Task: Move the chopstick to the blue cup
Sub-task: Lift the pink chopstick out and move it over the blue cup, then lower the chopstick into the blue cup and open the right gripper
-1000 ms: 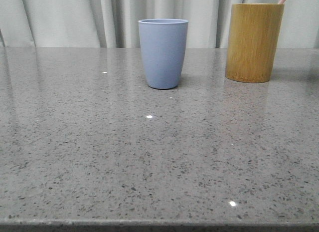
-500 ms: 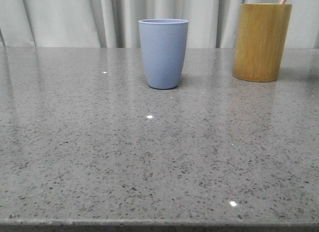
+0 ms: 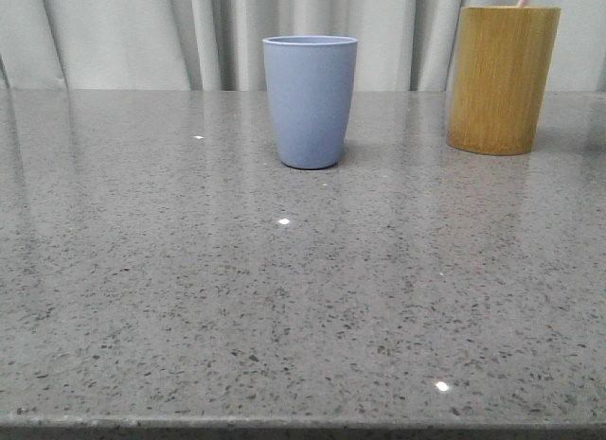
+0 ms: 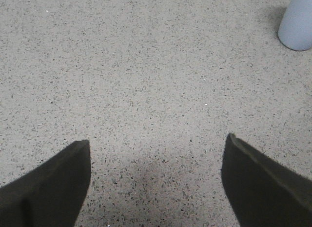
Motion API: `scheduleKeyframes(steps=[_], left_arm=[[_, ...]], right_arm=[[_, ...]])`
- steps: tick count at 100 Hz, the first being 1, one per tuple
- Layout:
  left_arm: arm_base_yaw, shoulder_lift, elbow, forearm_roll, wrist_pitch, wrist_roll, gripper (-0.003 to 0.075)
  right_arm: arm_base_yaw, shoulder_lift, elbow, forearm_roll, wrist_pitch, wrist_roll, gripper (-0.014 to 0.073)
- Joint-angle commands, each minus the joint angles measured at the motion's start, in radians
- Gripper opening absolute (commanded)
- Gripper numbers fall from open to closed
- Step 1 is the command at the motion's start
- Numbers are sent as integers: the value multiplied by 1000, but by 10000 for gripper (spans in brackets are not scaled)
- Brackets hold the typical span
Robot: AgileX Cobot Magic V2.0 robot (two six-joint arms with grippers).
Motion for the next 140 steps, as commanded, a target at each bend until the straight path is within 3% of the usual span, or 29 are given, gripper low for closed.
scheduleKeyframes(steps=[1, 18, 33, 67, 101, 111, 130, 140], left_arm=[[3, -4, -25, -11, -67, -6, 537], [3, -4, -25, -11, -67, -6, 537], [3, -4, -25, -11, -67, -6, 537], [1, -4, -25, -15, -65, -6, 537], [1, -4, -25, -15, -65, -6, 537], [1, -4, -25, -15, -65, -6, 537], [1, -4, -25, -15, -65, -6, 537], [1, -4, -25, -15, -65, -6, 537]], right_arm=[[-3, -86, -100, -30, 37, -14, -116], [44, -130, -203, -30, 213, -14, -116], [143, -126, -217, -30, 237, -13, -116], [337, -12, -217, -28, 30, -13, -116], [358, 137, -217, -28, -4, 66, -107], [358, 144, -217, -28, 16, 93, -15], [358, 143, -217, -28, 22, 93, 402], [355, 129, -217, -28, 20, 93, 511]])
